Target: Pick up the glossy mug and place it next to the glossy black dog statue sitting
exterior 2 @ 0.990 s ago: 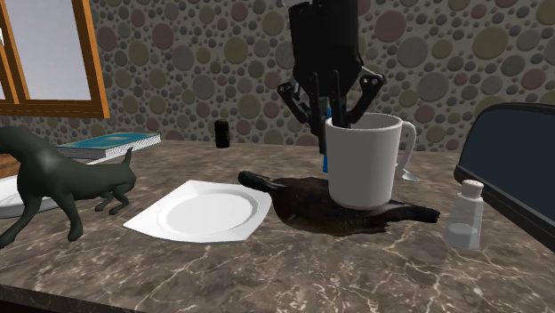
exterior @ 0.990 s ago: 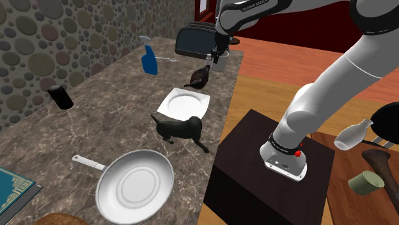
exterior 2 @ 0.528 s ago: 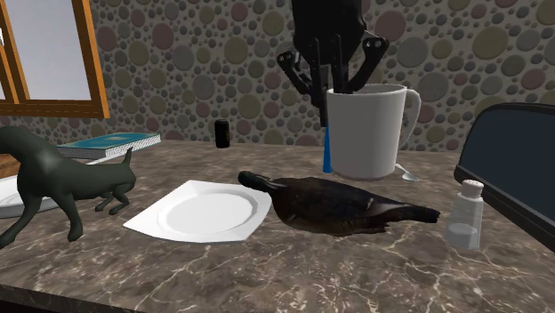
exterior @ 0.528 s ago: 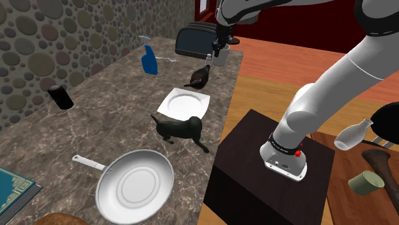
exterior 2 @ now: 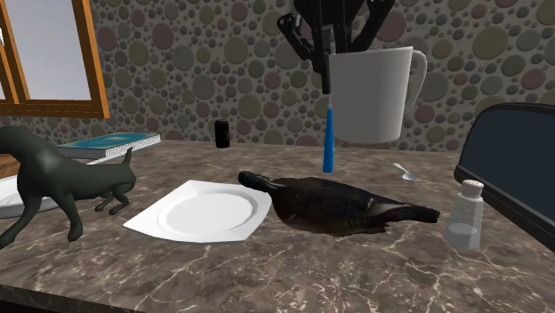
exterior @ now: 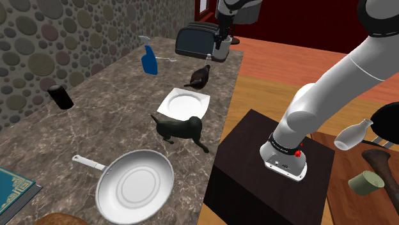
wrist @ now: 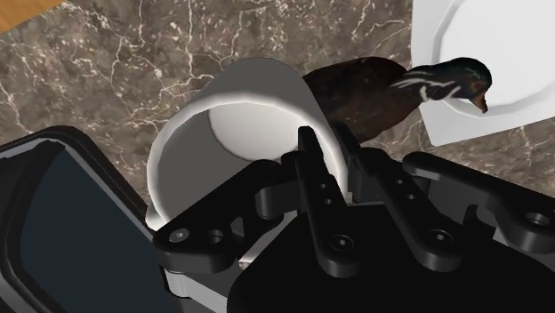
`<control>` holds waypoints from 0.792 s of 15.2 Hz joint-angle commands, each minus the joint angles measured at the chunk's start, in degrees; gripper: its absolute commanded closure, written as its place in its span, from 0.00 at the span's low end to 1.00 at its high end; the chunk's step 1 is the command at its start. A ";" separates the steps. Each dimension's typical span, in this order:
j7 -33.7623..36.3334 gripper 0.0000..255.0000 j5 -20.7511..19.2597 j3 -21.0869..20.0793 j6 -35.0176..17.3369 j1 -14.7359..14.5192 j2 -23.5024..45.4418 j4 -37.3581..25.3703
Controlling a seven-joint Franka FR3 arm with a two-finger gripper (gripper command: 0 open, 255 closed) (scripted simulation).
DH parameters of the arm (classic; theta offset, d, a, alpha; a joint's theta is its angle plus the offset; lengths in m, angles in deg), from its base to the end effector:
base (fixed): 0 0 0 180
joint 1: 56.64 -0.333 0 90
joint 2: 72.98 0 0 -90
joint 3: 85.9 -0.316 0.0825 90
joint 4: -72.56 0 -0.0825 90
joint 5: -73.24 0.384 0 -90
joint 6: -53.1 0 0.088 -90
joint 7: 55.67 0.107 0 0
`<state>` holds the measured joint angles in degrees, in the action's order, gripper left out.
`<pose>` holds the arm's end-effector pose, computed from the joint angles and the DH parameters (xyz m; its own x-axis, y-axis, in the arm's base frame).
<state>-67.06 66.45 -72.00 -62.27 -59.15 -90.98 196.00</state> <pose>0.4674 -0.1115 0.5413 0.9868 0.0521 0.1533 0.0416 -0.9966 0.0713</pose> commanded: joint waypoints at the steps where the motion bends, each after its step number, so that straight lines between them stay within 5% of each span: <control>1: 0.01 1.00 0.09 -0.14 1.60 -0.08 -0.02 -1.57; 12: -0.44 1.00 0.53 -0.51 10.04 -0.32 0.33 -10.36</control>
<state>-67.52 66.94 -72.43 -52.98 -59.43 -90.69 186.41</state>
